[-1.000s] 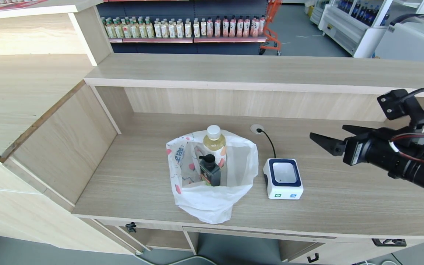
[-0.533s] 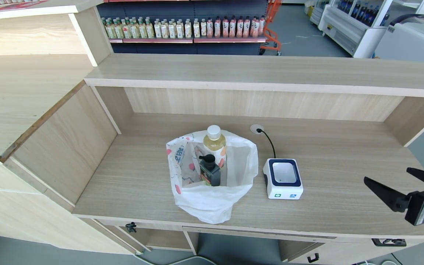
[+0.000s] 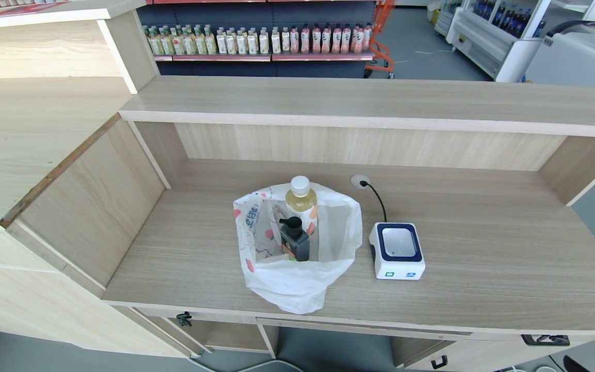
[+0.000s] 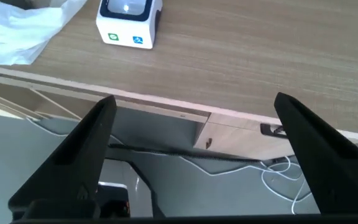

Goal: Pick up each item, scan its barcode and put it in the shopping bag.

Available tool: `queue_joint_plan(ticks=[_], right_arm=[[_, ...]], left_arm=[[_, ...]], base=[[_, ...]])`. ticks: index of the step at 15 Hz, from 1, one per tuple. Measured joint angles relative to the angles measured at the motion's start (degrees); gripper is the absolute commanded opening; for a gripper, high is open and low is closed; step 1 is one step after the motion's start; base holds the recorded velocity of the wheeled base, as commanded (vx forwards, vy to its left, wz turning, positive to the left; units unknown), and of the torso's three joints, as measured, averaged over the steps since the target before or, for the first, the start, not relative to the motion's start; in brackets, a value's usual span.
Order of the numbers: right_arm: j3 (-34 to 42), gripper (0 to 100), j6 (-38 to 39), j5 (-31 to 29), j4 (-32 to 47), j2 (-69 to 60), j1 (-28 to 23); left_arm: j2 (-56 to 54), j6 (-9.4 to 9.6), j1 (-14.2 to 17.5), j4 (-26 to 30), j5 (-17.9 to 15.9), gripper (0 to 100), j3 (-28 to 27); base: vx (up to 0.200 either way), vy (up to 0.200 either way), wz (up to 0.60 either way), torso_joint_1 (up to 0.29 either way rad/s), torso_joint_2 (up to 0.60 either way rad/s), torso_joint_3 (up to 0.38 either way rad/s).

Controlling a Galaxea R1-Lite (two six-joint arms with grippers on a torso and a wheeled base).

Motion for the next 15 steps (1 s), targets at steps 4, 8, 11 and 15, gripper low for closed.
queue_joint_plan(ticks=[4,8,11,15], right_arm=[[0.4,100,0.0,0.2,13.6,-15.7,-2.3],[0.1,100,1.4,-0.4,20.8,-25.8,-2.7],[0.2,100,1.5,-0.4,21.0,-27.6,-2.7],[0.2,100,1.8,-0.5,21.1,-29.2,-1.8]], left_arm=[[0.0,0.00,0.0,0.0,0.0,100,0.0],[0.0,-0.01,0.0,0.0,0.0,100,0.0],[0.0,-0.01,0.0,0.0,0.0,100,0.0],[0.0,-0.12,0.0,0.0,0.0,100,0.0]], base=[[0.000,0.000,0.00,0.000,0.00,0.000],[0.000,0.000,0.00,0.000,0.00,0.000],[0.000,0.000,0.00,0.000,0.00,0.000],[0.000,0.000,0.00,0.000,0.00,0.000]])
